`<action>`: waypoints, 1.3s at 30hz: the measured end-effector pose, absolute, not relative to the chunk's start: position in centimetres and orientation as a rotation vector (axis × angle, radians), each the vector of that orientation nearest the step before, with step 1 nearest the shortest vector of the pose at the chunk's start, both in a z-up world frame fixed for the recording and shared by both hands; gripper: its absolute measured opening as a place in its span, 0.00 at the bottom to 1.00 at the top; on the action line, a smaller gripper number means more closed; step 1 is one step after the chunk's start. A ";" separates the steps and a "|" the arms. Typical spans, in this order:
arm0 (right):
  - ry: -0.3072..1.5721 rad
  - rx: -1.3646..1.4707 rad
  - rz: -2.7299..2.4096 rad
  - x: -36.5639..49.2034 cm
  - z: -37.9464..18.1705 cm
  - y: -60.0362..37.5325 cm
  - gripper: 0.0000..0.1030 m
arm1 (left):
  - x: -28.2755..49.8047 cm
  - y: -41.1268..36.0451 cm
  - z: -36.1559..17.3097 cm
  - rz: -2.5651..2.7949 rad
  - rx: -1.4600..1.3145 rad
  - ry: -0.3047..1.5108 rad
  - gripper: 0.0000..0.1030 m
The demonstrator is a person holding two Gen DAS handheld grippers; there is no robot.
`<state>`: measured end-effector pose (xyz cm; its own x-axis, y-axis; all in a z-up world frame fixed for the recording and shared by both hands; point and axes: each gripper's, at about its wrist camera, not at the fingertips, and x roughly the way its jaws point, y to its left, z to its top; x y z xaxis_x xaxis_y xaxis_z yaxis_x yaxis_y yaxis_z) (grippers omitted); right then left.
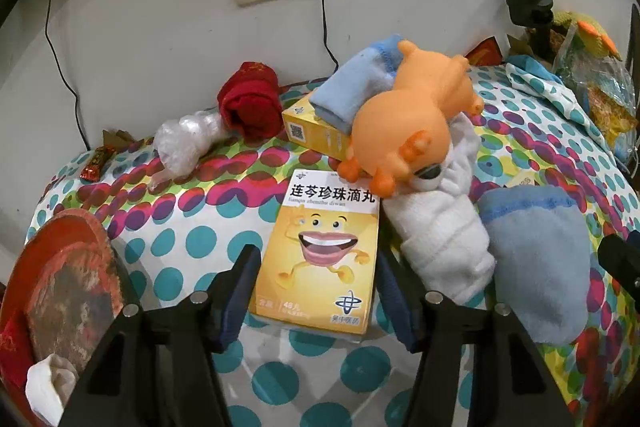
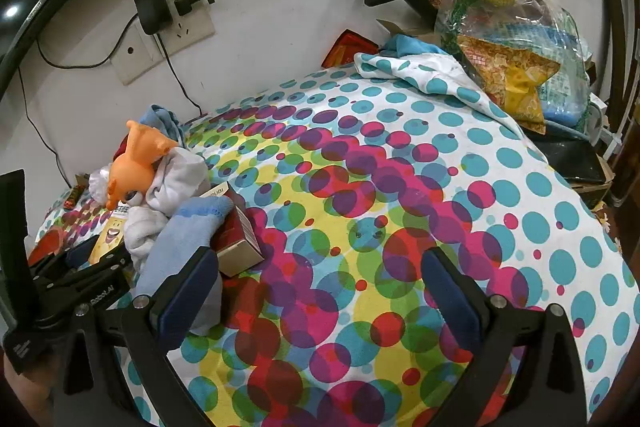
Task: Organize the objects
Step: 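Close the left gripper on the yellow medicine box, then carry the yellow box with the left gripper over the red tray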
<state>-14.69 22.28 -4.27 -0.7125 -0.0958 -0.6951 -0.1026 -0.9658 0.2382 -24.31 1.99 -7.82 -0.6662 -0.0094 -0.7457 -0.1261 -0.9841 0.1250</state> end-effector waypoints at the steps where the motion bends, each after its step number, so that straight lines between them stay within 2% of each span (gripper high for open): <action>1: 0.410 -1.191 2.873 -14.7 -4.3 22.3 0.98 | -24.2 2.0 -7.8 2.802 -1.254 0.255 0.57; 19: 0.406 -1.201 2.868 -14.9 -4.5 22.1 0.99 | -21.9 -1.1 -3.6 2.899 -1.155 0.219 0.52; 30: 0.409 -1.208 2.869 -14.9 -4.6 22.0 0.99 | -20.9 -5.9 0.8 3.030 -1.058 0.209 0.52; 39: 0.412 -1.208 2.870 -14.9 -4.5 22.1 0.99 | -20.0 -13.0 3.2 3.180 -1.068 0.241 0.52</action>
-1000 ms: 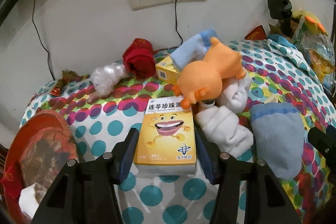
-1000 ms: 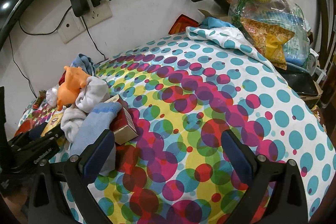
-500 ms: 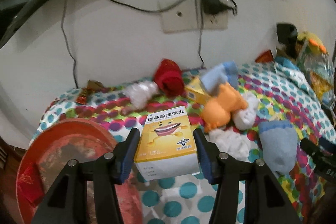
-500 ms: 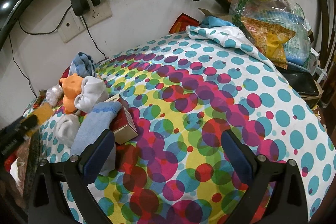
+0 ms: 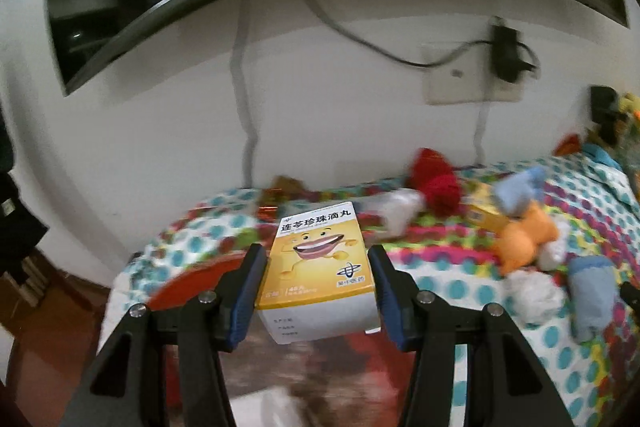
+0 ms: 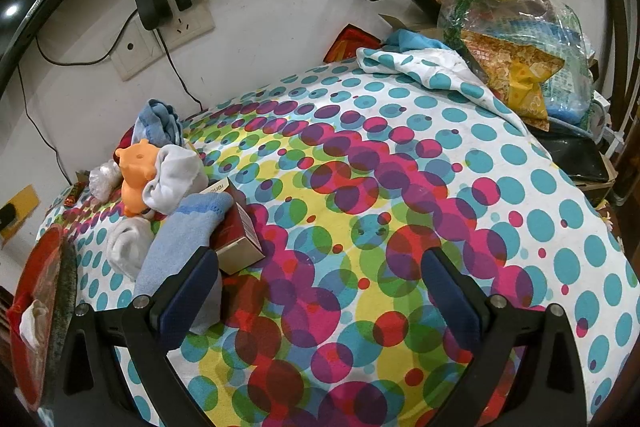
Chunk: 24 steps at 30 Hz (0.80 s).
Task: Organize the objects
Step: 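Carry the yellow box with the left gripper over the red tray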
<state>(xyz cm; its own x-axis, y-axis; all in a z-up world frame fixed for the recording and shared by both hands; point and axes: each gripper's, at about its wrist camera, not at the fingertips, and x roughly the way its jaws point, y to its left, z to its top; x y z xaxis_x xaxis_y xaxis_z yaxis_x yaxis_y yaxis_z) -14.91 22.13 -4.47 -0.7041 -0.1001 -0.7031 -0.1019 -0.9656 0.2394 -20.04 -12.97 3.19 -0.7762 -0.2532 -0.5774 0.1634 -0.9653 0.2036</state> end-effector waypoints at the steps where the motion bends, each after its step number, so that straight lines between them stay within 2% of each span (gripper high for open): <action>1: 0.413 -1.208 2.871 -14.9 -4.5 22.1 0.99 | -19.9 -14.3 3.4 -2.740 0.923 -0.195 0.52; 6: 0.414 -1.210 2.873 -14.9 -4.5 22.1 0.99 | -19.0 -19.8 3.5 -2.650 0.902 -0.173 0.52; 12: 0.414 -1.211 2.872 -14.9 -4.5 22.0 0.99 | -17.1 -25.7 2.0 -2.547 0.921 -0.067 0.52; 24: 0.407 -1.218 2.875 -14.9 -4.5 21.8 0.99 | -16.7 -27.8 -1.4 -2.495 0.997 -0.039 0.52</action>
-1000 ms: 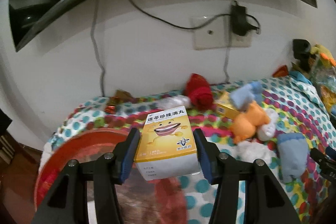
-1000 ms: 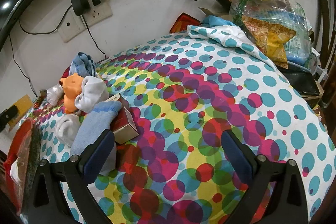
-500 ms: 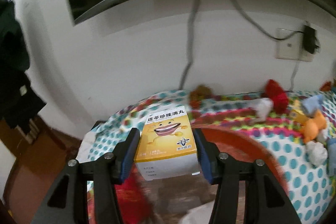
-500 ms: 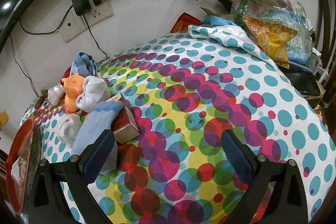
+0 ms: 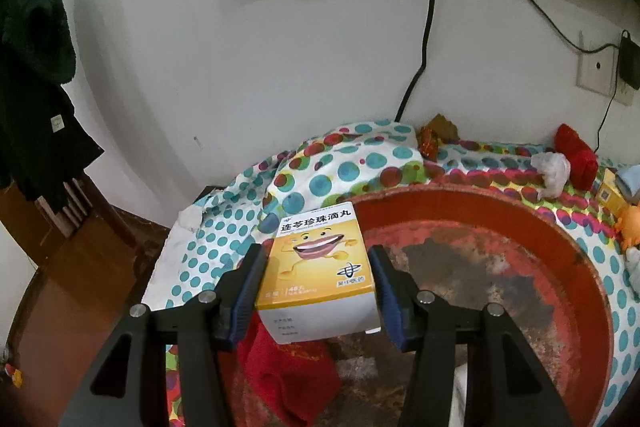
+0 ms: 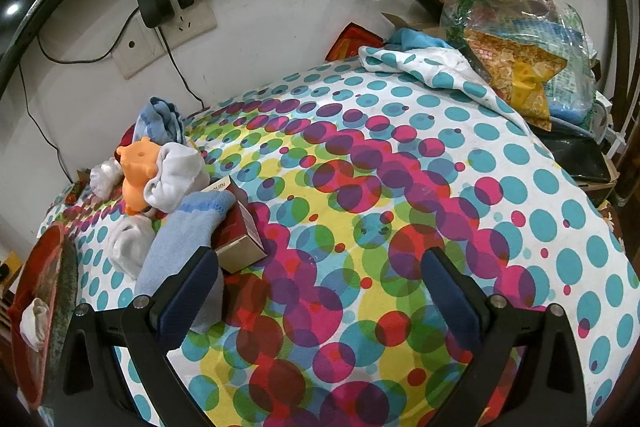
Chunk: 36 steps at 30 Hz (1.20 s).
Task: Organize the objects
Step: 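Carry the yellow box with the left gripper over the red tray, then release the yellow box into the tray while the right gripper grasps the light blue sock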
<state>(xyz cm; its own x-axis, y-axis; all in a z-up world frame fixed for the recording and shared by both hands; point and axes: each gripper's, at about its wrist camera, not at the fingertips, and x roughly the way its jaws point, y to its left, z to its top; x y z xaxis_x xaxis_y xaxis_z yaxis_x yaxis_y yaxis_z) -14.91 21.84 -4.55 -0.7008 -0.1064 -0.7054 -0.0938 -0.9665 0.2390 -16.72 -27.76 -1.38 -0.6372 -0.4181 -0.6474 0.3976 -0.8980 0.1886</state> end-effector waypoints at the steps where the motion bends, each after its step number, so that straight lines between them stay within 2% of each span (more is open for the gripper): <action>1: -0.407 1.212 -2.863 -14.9 -4.5 21.9 0.99 | -17.0 -27.8 -1.7 -2.486 1.011 -0.034 0.52; 25: -0.399 1.219 -2.854 -14.9 -4.5 21.8 0.99 | -20.4 -28.8 -6.3 -2.358 1.273 0.031 0.53; 26: -0.399 1.219 -2.856 -14.9 -4.5 21.8 0.99 | -20.4 -28.9 -6.4 -2.360 1.278 0.030 0.54; 27: -0.399 1.221 -2.857 -14.8 -4.5 21.9 0.99 | -20.2 -28.9 -6.3 -2.358 1.265 0.021 0.61; 28: -0.398 1.224 -2.854 -15.0 -4.5 21.8 0.99 | -19.9 -29.0 -5.9 -2.369 1.222 0.021 0.77; 30: -0.397 1.221 -2.853 -14.8 -4.5 21.9 0.99 | -19.1 -29.5 -4.5 -2.429 1.131 0.069 0.95; 33: -0.398 1.222 -2.858 -14.9 -4.6 21.8 0.99 | -18.4 -29.7 -2.6 -2.471 1.074 0.076 0.95; 36: -0.395 1.225 -2.856 -14.9 -4.6 21.8 0.99 | -15.8 -29.4 1.5 -2.590 0.880 0.105 0.95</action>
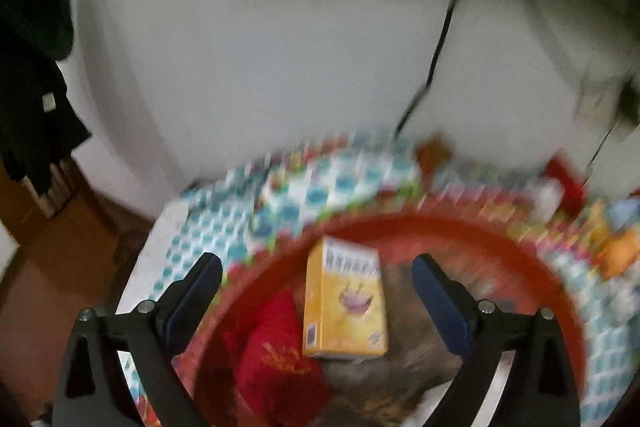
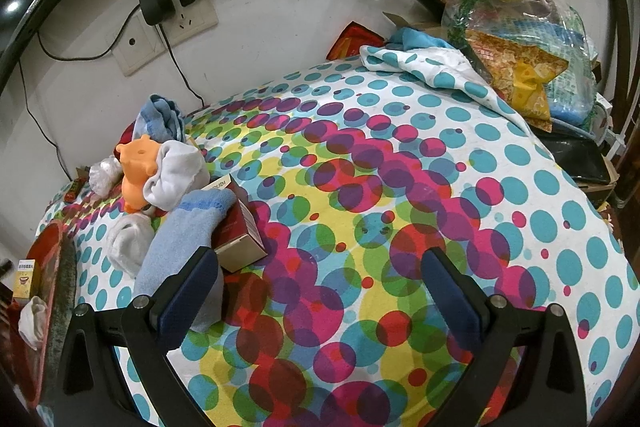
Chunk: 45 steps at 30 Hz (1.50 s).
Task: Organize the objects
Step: 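Release the yellow box into the tray while the right gripper grasps the light blue sock, then carry the light blue sock with the right gripper over the red tray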
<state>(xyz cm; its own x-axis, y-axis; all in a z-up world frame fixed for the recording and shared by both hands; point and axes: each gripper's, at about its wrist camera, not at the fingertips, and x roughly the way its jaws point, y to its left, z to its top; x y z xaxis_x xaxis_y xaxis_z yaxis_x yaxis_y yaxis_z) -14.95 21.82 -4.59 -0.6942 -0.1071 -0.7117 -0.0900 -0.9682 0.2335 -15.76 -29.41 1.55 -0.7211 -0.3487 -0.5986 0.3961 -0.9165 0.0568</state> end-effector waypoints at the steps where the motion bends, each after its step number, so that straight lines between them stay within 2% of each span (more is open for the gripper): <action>1: -0.395 1.224 -2.857 -15.0 -4.6 21.8 0.99 | -14.4 -28.9 3.0 -2.625 0.803 0.097 0.95; 4: -0.395 1.225 -2.855 -15.0 -4.6 21.8 0.99 | -9.4 -26.4 6.6 -2.737 0.586 0.066 0.95; 7: -0.391 1.220 -2.846 -14.9 -4.6 21.8 0.99 | -3.5 -22.9 7.6 -2.841 0.415 0.003 0.97; 10: -0.369 1.210 -2.846 -15.0 -4.4 21.5 0.99 | 2.1 -20.6 6.1 -2.941 0.305 0.112 1.00; 14: -0.201 1.217 -2.844 -14.6 -4.1 19.5 0.99 | 7.3 -19.6 2.8 -2.977 0.373 0.326 1.00; 19: 0.002 1.175 -2.783 -13.4 -3.4 14.2 0.99 | 9.7 -18.8 -0.3 -2.915 0.432 0.333 1.00; 22: 0.046 1.208 -2.768 -14.2 -3.6 11.6 0.95 | 8.6 -18.9 -1.0 -2.940 0.551 0.387 1.00; 24: 0.084 1.231 -2.754 -14.8 -4.1 10.3 0.81 | 8.5 -18.9 -1.2 -2.938 0.566 0.369 1.00; 25: 0.093 1.264 -2.747 -15.1 -4.6 9.9 0.57 | 8.4 -19.0 -1.3 -2.940 0.574 0.379 1.00; 26: 0.070 1.299 -2.737 -15.3 -5.1 9.9 0.40 | 8.2 -19.0 -1.4 -2.943 0.582 0.393 1.00; 31: -0.063 1.278 -2.744 -14.8 -5.0 11.6 0.29 | 8.3 -19.4 -1.6 -2.934 0.586 0.414 1.00; 45: -0.086 1.192 -2.782 -12.4 -2.7 16.0 0.28 | 8.0 -18.0 -2.0 -2.925 0.638 0.335 1.00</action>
<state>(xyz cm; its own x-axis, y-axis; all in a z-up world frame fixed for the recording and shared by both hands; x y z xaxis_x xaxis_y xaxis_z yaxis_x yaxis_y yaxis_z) -12.40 16.02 -2.65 -0.6845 -0.1260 -0.7180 0.0815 -0.9920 0.0964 7.95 -17.99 -1.99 -0.9023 -0.0777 -0.4240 0.1717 -0.9670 -0.1881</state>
